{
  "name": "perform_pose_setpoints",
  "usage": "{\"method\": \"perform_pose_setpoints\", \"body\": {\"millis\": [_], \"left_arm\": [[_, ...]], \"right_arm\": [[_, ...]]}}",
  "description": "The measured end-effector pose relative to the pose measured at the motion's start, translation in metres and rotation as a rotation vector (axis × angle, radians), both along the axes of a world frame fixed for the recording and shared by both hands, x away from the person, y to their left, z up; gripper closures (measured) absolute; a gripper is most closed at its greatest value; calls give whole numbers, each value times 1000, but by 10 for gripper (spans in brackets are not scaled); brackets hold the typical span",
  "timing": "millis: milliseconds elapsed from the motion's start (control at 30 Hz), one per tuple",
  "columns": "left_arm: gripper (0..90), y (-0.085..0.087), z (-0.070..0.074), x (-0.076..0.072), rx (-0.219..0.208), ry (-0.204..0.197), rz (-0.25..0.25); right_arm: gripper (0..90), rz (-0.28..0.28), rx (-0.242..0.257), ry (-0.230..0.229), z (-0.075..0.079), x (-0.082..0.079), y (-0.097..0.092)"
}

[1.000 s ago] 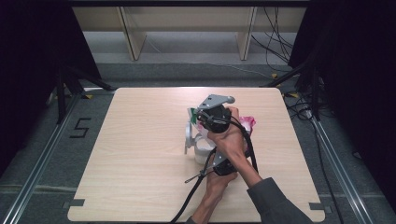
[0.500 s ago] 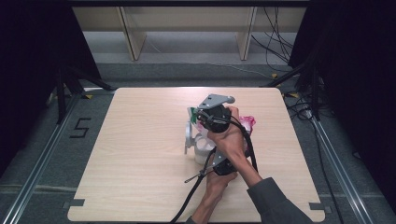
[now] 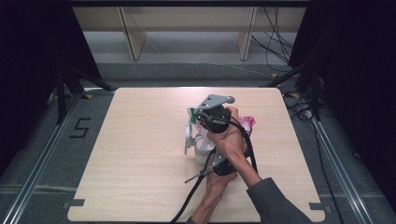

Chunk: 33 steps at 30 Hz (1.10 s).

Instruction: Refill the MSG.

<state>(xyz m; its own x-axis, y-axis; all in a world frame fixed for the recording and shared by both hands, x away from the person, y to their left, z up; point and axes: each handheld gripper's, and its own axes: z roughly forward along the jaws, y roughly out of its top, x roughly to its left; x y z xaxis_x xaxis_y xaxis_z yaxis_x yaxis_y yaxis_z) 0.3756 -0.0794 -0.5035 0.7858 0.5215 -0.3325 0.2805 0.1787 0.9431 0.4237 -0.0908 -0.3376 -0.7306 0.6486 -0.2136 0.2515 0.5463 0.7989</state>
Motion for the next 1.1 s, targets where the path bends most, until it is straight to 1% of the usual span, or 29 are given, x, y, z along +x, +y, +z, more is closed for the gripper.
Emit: {"method": "perform_pose_setpoints", "body": {"millis": [100,233,267,300,367,433,533,567,600,633,667,700,733,800,833,867,900,933,967,1000,1033,1067,1100], "left_arm": [[733,0,0,0,4,-2,-1],[733,0,0,0,-3,1,7],[733,1,0,0,7,-2,2],[733,-2,0,-1,-23,6,-5],[732,-2,0,-1,-27,7,-2],[733,-2,0,-1,-31,6,0],[733,-2,0,-1,-26,6,-1],[733,-2,0,-1,-30,8,-2],[733,-3,0,-1,-33,8,-2],[733,-3,0,-1,-36,9,-2],[733,-3,1,-1,-37,10,-3],[733,0,1,-1,-4,0,8],[733,0,1,-1,-5,-5,9],[733,1,3,-1,-10,-8,7],[733,-1,3,-2,-41,-3,-2],[733,0,2,-2,-28,-1,-3],[732,-1,1,-1,-27,4,-2],[732,2,1,2,12,-46,17],[733,2,1,2,12,-45,16],[733,3,1,2,13,-47,18],[732,2,1,2,6,-43,19],[733,1,1,1,-1,-29,23],[732,1,1,-1,-16,0,-3]], "right_arm": [[900,2,3,-7,0,0,0],[900,-6,5,-1,0,0,0],[900,-10,10,4,0,-1,0],[900,-11,7,2,0,-1,1],[900,-1,-16,11,-2,-1,2],[900,-9,-3,5,-2,-1,2],[900,3,-7,-2,-1,0,1],[900,2,-8,-3,-1,0,1],[900,5,-9,6,0,0,1],[900,6,-12,2,0,1,0],[900,0,-4,-1,-1,0,1],[900,1,0,2,0,0,1],[900,-6,6,5,1,-1,1],[900,-1,10,6,3,-2,1],[900,1,10,8,3,-2,2],[900,-3,5,2,2,-2,2],[900,-1,-2,9,1,-2,3],[900,3,-10,4,-1,-1,4],[900,0,-9,7,-1,0,3],[900,-5,4,15,-2,-1,3],[900,0,6,20,-1,0,3],[900,-6,9,28,0,-1,2],[900,-6,12,6,0,0,3]]}}
